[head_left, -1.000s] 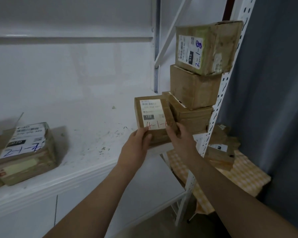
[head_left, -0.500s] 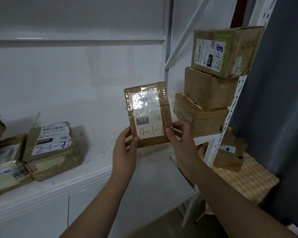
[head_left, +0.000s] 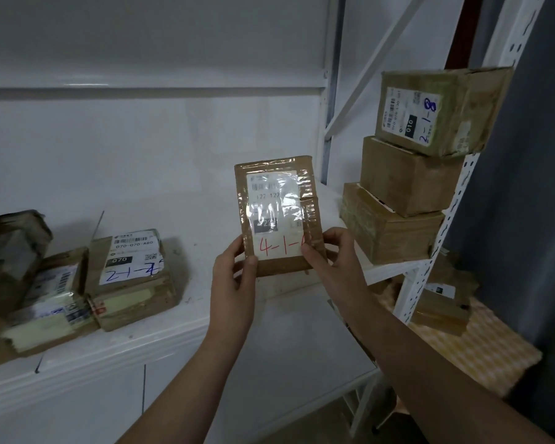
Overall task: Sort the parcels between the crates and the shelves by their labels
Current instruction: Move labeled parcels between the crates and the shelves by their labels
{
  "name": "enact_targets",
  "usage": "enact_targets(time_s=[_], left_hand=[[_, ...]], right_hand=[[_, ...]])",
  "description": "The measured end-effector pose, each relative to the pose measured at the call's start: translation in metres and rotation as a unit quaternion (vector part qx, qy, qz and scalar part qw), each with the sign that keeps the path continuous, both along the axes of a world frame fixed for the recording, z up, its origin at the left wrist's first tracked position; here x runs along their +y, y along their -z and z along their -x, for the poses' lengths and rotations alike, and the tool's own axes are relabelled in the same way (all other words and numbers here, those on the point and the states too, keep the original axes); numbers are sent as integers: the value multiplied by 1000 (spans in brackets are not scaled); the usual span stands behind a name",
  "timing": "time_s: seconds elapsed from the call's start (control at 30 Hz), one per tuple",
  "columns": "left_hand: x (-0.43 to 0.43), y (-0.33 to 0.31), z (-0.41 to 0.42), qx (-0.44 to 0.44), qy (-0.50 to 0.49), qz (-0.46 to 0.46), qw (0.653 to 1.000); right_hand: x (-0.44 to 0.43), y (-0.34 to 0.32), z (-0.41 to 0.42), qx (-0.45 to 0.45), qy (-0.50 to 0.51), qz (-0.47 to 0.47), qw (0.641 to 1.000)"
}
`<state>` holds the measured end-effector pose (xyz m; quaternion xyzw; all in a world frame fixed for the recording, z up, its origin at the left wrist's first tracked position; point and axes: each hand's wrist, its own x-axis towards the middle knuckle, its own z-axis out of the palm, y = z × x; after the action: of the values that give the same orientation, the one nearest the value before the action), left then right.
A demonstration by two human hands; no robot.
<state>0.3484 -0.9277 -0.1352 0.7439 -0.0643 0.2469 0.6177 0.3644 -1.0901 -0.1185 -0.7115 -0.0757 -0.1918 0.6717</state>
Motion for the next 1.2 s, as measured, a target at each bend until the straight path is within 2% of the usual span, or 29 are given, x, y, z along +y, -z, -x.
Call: enact_targets(time_s=[0.13,0.27,0.4,0.43,0.57,0.67,0.73,0.8,0.9,1.03,1.2], left_hand=[[21,-22,12,-54,23,-66,996],[61,-43,24,-85,-73,-166,980],[122,-61,46,-104,-102,-160,976],[137,-63,53,-103,-126,-183,970],[186,-68,71,-72,-262,-345,898],[207,-76,75,-33,-287,-408,866],[216,-80,74,-35,-311,-480,820],[220,-81,70,-55,-294,-548,781],[221,-80,64,-52,-241,-577,779],[224,-76,58,-48,-247,-568,784],[223,-79,52,-61,-238,-555,795]], right_hand=[[23,-18,2,-12,-54,7,998],[69,-40,0,-53,-143,11,988],[131,-55,-3,-87,-184,16,979],[148,-55,-3,-96,-204,14,974],[204,-42,-2,-127,-238,32,962],[229,-34,-5,-162,-200,103,961],[239,-27,-10,-179,-166,134,960],[243,-21,-14,-168,-153,140,964],[247,-16,-16,-179,-148,170,958],[249,-19,-17,-201,-152,197,947],[239,-23,-22,-165,-154,235,945]])
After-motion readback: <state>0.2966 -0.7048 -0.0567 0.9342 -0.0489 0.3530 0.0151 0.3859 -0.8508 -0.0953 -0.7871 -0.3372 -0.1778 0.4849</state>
